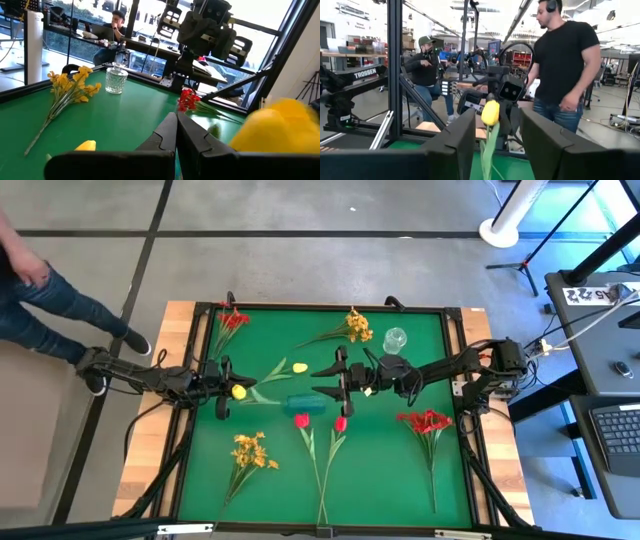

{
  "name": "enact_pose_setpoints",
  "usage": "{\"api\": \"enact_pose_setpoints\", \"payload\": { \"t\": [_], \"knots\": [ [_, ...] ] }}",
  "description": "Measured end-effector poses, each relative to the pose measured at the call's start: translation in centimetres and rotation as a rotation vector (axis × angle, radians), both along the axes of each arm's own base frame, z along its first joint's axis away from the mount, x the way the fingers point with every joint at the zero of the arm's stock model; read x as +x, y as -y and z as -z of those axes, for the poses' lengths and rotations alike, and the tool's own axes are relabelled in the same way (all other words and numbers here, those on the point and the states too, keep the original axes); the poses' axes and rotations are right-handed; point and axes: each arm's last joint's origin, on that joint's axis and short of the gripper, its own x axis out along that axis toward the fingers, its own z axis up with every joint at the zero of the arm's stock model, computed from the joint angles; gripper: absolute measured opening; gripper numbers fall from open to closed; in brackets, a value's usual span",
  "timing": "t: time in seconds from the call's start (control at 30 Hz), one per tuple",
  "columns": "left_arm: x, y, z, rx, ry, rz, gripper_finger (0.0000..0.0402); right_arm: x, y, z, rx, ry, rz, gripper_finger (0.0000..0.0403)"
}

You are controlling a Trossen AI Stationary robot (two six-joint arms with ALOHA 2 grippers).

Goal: Sort flowers into vase by color
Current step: Put the yellow flower into the blue vase

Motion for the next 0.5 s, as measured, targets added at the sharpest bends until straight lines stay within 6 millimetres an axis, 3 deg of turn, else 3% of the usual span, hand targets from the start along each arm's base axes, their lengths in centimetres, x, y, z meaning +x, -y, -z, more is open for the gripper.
{"api": "enact_pose_setpoints", "payload": {
  "t": [0.23,0.5],
  "knots": [
    [0.0,0.0,0.0,0.0,0.0,0.0,0.0,0.2,0.0,1.4,0.0,-0.158,0.0,0.0152],
    [0.0,0.0,0.0,-0.001,0.003,0.0,0.0,0.6,0.0,2.1,-0.001,-0.489,0.001,0.0152]
  ]
}}
